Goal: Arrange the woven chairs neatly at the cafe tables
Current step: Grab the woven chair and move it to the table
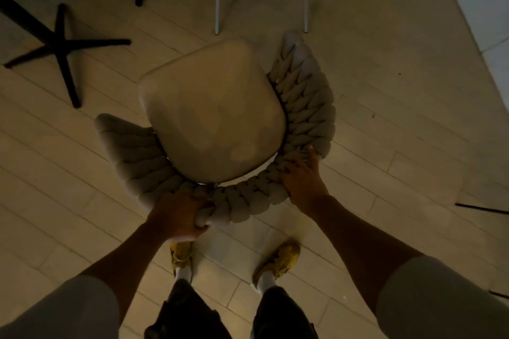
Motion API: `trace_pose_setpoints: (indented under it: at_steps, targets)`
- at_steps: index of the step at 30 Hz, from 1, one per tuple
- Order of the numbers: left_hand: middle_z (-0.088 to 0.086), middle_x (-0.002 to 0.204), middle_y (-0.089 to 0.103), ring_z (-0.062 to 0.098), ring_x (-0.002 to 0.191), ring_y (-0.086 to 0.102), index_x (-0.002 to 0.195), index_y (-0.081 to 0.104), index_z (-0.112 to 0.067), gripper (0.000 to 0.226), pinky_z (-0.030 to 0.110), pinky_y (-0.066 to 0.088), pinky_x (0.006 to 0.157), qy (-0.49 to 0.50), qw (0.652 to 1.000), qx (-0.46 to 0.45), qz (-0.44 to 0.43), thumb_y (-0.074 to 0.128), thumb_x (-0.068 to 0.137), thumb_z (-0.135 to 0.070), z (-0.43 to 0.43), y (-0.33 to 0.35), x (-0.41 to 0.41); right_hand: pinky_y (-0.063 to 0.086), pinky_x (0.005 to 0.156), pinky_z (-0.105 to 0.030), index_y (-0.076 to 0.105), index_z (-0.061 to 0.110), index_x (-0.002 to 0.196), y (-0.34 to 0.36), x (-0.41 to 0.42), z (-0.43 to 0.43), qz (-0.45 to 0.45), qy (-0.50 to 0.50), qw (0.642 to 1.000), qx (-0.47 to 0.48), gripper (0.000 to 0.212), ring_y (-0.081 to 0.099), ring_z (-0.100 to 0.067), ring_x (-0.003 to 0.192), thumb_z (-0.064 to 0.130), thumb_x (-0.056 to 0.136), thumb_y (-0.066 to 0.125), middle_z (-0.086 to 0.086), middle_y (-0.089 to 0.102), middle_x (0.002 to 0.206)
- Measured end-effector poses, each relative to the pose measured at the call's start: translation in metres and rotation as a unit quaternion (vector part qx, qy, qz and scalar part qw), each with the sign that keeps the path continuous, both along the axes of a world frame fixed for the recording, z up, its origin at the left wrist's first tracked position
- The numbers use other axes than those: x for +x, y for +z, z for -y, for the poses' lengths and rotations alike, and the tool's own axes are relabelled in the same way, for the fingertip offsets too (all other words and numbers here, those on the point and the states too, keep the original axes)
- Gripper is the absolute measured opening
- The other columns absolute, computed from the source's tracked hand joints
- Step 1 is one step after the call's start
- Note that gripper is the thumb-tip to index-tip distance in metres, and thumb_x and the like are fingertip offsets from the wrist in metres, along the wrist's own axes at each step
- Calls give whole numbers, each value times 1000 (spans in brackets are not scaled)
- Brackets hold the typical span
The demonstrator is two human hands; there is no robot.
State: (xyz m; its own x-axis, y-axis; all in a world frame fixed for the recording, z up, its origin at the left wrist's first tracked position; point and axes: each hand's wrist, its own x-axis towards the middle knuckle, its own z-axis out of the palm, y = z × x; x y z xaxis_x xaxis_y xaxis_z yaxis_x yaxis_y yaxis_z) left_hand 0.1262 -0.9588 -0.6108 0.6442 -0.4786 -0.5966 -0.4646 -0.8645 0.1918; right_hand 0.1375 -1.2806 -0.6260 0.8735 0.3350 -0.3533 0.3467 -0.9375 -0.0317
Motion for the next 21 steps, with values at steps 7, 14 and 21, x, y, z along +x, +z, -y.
trace_pose_setpoints:
  at_steps: [7, 14, 21]
  targets:
    - [-20, 136, 57, 16, 122, 56, 138, 39, -62, 65, 35, 52, 93, 19, 999, 41, -29, 51, 74, -65, 15, 0, -2, -1, 117, -69, 77, 20, 99, -3, 3, 12, -23, 15, 999, -38, 36, 55, -33, 124, 16, 63, 82, -4, 72, 105]
    - [-18, 124, 64, 19, 113, 63, 130, 47, -58, 53, 38, 54, 87, 62, 997, 42, -17, 48, 77, -64, 53, 1, -9, 6, 116, -73, 78, 22, 97, -7, 26, 49, -19, 62, 997, -49, 32, 55, -34, 122, 16, 65, 79, -2, 71, 106]
    - [-18, 112, 64, 20, 109, 60, 122, 52, -55, 51, 42, 56, 84, 104, 994, 22, -4, 48, 71, -63, 82, -6, 0, 5, 117, -67, 77, 25, 98, -5, 58, 77, -8, 84, 996, -40, 31, 55, -34, 121, 22, 67, 75, 1, 71, 104]
